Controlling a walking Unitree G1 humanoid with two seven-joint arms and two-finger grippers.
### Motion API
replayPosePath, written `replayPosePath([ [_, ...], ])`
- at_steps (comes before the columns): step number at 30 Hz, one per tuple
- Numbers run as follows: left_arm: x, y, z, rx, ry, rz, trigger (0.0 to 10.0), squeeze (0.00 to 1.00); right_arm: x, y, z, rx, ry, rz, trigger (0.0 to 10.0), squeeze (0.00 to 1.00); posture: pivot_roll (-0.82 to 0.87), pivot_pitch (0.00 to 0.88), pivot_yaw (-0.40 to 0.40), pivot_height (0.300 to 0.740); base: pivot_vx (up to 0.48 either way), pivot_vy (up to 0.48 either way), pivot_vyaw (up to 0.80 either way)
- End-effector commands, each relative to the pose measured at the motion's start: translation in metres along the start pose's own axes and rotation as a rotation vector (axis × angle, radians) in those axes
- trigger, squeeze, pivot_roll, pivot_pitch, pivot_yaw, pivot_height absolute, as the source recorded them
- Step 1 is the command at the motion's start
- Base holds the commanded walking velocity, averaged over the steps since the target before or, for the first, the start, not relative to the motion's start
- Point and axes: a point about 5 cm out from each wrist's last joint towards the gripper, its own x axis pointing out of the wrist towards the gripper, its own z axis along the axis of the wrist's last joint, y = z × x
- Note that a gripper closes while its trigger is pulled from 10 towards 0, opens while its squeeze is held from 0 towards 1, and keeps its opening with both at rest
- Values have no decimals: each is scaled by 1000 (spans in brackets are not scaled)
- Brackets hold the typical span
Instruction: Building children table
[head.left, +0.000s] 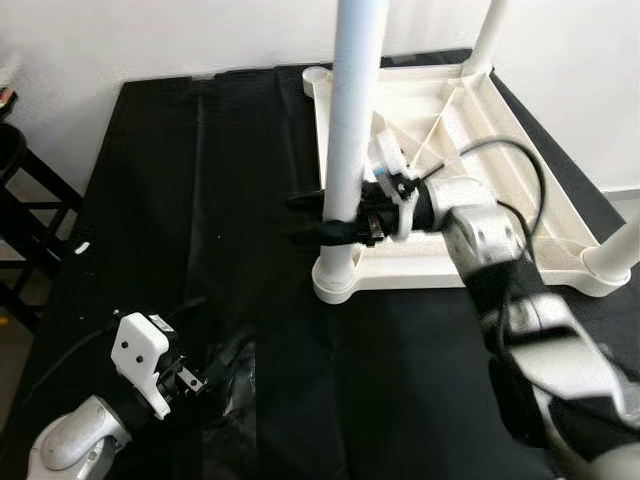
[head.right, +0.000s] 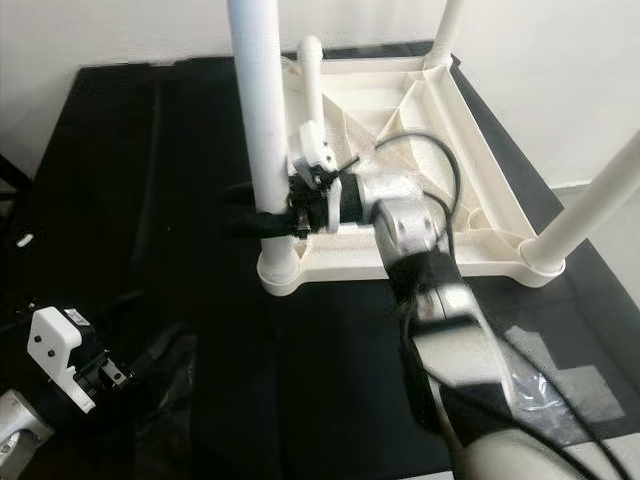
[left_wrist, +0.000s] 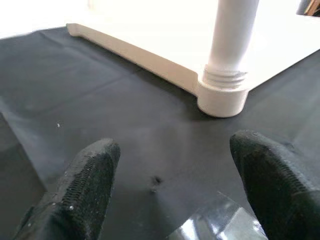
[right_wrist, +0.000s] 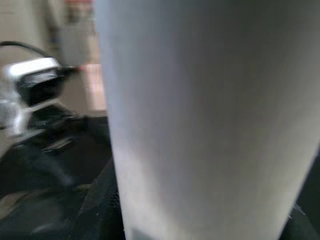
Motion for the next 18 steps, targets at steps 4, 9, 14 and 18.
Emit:
replayPosePath([
  [4,-5,7,3,38,1,-1,10000,0,-4,35,-74,185,265,-359,0,0,-35,266,-24,740,0,0,0],
  [9,4,21,16,96,-32,-38,10000,0,17,57,-71,202,314,-779,0,0,-47,231,-1,740,0,0,0],
  [14,17,23,35,91,-74,-83,10000,0,27,52,-69,200,297,-760,0,0,-40,215,-5,740,0,0,0],
  [18,21,22,48,100,-103,-127,10000,0,25,43,-60,202,272,-777,10000,0,-40,213,-4,740,0,0,0],
])
